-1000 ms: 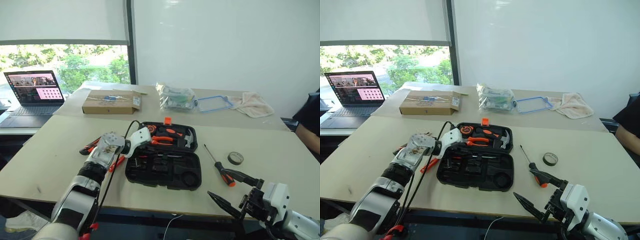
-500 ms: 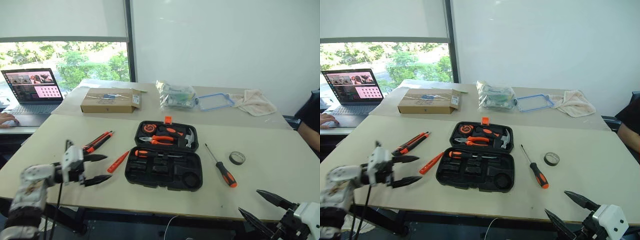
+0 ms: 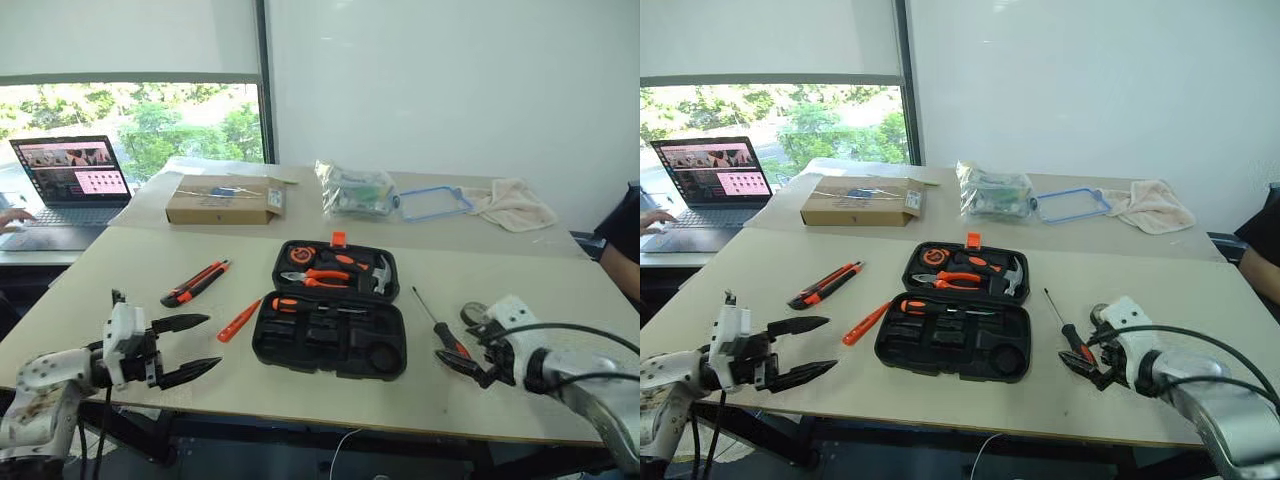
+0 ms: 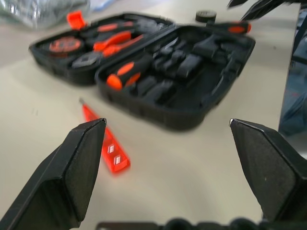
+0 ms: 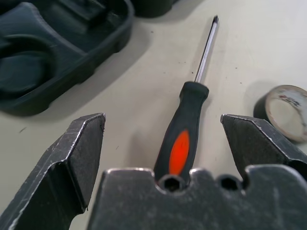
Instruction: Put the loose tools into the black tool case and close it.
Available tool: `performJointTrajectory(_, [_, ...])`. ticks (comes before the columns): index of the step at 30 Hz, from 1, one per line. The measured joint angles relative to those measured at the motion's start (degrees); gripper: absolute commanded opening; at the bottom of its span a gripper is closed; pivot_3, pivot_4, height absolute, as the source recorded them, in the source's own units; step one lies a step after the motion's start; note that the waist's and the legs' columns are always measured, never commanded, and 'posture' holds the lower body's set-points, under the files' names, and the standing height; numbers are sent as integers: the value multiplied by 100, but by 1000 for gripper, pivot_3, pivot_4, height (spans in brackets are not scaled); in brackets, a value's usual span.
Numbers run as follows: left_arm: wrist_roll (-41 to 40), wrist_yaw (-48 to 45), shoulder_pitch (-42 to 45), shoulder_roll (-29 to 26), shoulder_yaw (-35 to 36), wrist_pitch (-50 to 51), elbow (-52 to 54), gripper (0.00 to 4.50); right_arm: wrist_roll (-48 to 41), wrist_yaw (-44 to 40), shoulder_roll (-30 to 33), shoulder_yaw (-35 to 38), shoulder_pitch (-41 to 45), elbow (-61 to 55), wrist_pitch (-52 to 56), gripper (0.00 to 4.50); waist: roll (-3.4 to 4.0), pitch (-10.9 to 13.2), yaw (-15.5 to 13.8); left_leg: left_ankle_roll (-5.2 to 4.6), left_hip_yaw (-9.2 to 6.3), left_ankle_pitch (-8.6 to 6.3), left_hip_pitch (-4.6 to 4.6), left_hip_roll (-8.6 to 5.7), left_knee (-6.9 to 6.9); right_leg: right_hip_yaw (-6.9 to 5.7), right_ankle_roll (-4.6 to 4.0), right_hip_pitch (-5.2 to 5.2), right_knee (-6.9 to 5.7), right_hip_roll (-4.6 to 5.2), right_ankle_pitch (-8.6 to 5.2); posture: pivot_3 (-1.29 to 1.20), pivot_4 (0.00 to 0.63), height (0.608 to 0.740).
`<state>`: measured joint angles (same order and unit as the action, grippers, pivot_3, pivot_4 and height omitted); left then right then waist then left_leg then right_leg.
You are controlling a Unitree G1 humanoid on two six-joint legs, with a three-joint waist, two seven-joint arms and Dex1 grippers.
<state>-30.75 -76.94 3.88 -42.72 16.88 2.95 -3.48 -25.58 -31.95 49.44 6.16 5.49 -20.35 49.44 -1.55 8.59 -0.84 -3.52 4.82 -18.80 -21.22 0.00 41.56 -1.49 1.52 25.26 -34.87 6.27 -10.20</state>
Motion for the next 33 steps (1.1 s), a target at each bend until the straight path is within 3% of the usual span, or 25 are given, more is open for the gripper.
performJointTrajectory(4, [-89,122,-20,45,-42,100,402,4500,278,-11,-63,-493,669,672,184,3000,1,0,33,5,4,2,-7,-5,-3,-4,8,-2,28,1,-3,0,150,740])
performJointTrajectory(10, [-92,265,-89,57,-46,106,538,4500,428,-153,-77,-599,718,827,130,955,1,-1,31,7,5,3,-7,-9,-24,-17,27,-21,83,3,7,0,150,740])
performJointTrajectory(14, [-92,350,-132,132,-64,106,584,4500,501,-131,-199,-362,454,818,-242,937,1,0,12,6,6,2,-9,-12,-22,-17,32,-22,85,6,10,0,150,740])
performJointTrajectory(19, [-148,499,-69,234,-78,144,653,4500,295,-296,-429,673,62,370,-1042,937,11,6,19,14,6,6,-13,-11,-26,-17,35,-14,83,4,11,0,150,740])
performJointTrajectory(23, [-279,524,-169,231,-52,234,788,4500,-74,-1395,-52,926,72,-250,-1734,937,12,6,92,17,8,8,5,-6,-37,-15,34,-21,84,-3,10,0,150,740])
performJointTrajectory(27, [-228,446,-225,230,-203,217,788,4500,-130,-2113,-100,-43,1268,-194,-1890,937,12,10,198,-9,13,-6,10,-6,-38,-4,29,-16,80,-3,14,0,150,740])
performJointTrajectory(29, [-203,449,-165,255,-301,212,794,4500,234,-2311,-280,-934,2072,2,-1890,937,12,11,193,-1,7,0,10,-3,-38,-13,17,-14,78,-6,21,0,150,740])
performJointTrajectory(33, [-116,482,-120,282,-402,201,772,4500,883,-2544,-607,-2188,2869,586,-1800,937,13,12,113,40,-4,24,1,-4,-37,-32,10,-10,72,-5,21,0,150,740])
